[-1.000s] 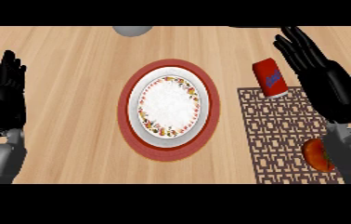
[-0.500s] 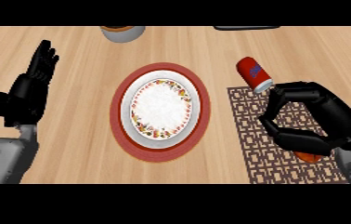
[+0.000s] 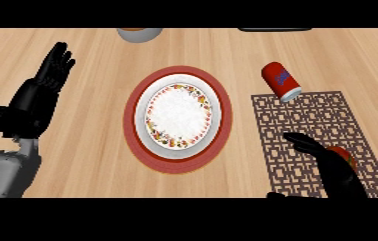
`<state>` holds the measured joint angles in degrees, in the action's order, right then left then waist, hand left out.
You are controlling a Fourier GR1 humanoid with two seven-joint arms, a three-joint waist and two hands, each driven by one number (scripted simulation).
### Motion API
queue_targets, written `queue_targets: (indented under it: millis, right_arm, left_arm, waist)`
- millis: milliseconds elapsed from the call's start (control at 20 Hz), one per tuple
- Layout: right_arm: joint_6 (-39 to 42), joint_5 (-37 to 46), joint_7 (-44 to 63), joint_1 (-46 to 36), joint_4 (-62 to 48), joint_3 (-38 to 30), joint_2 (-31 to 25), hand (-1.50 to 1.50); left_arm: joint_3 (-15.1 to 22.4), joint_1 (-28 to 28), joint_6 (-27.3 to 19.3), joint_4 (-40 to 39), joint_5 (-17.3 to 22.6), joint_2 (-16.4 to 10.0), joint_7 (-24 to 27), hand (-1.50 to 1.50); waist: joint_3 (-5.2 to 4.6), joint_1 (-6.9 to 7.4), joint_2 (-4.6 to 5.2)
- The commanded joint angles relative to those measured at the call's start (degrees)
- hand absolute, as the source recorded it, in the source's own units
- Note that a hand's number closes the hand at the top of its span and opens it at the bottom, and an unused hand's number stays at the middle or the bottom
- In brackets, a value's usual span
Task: Pick the tomato from the placemat and place it in the plate
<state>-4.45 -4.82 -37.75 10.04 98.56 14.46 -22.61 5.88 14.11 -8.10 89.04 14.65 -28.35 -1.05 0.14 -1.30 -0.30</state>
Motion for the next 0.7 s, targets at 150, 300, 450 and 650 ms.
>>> queue_targets:
  millis: [150,300,450,650]
  right_arm:
    - [1.46,-2.79,-7.14,10.39,8.53,-10.64,-5.84,-1.5]
    - [-1.87,2.12,-0.79,14.27,12.68,-14.26,-10.82,-1.5]
    - [-1.45,5.75,11.07,17.09,17.42,-16.61,-17.86,-1.5]
    - [2.28,10.38,20.32,20.76,18.0,-21.02,-26.85,-1.5]
  left_arm:
    - [1.93,3.2,-2.0,1.93,-3.18,3.11,-4.74,0.0]
    - [-1.95,1.51,1.77,1.54,0.38,-0.33,-4.1,0.0]
    - [-0.08,0.92,-0.79,1.3,-2.49,1.75,-2.54,0.0]
    - [-1.13,0.18,1.47,2.8,-1.03,0.0,-3.28,0.0]
  waist:
    - [-0.13,0.21,0.15]
    - [-0.23,-0.16,0.0]
    - [-0.4,-0.55,0.07]
    - [-0.41,0.12,0.15]
